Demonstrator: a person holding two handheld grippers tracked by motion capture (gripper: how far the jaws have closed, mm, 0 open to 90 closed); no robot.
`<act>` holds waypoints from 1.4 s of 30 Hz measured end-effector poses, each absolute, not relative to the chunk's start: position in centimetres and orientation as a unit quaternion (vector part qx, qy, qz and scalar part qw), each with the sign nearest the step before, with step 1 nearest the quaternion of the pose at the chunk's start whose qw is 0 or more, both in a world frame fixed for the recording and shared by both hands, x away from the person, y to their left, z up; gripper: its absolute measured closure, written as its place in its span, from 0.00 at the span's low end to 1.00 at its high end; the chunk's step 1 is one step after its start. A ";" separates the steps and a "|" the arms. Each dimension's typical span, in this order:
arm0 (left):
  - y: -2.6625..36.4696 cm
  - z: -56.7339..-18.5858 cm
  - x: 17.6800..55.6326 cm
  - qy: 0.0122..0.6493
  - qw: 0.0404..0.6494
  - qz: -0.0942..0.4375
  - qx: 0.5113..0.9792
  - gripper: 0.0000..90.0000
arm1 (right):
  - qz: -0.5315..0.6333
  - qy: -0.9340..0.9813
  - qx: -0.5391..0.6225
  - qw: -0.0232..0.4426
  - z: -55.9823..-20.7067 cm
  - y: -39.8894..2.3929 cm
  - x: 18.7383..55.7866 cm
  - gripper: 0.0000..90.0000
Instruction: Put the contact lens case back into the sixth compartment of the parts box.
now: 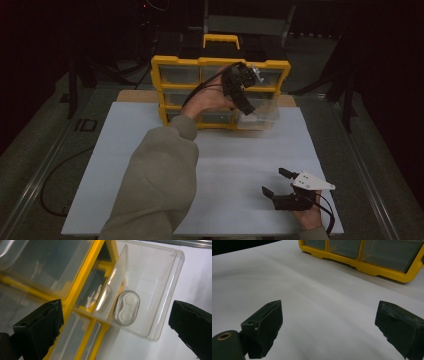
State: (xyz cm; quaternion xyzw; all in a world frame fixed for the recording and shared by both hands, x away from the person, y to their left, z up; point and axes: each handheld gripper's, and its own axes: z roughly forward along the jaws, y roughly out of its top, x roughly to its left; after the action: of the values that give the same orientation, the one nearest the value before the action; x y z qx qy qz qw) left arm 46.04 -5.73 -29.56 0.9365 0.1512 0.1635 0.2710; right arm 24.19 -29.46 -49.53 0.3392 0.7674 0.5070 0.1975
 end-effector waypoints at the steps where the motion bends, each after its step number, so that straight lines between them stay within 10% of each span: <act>1: -5.7 -29.6 46.0 0.151 0.271 0.163 0.936 0.00 | 0.507 0.767 0.339 0.198 -49.5 -29.5 24.2 0.09; 42: 14.3 -40.2 34.5 0.279 0.384 0.235 0.848 0.00 | 0.507 0.770 0.334 0.196 -49.8 -28.6 24.2 0.08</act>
State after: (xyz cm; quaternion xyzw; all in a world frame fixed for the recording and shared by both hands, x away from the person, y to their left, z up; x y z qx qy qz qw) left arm 34.46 14.33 -40.24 0.8483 0.2792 0.2351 0.3837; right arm 24.18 -28.59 -49.82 0.3337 0.7704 0.5066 0.1965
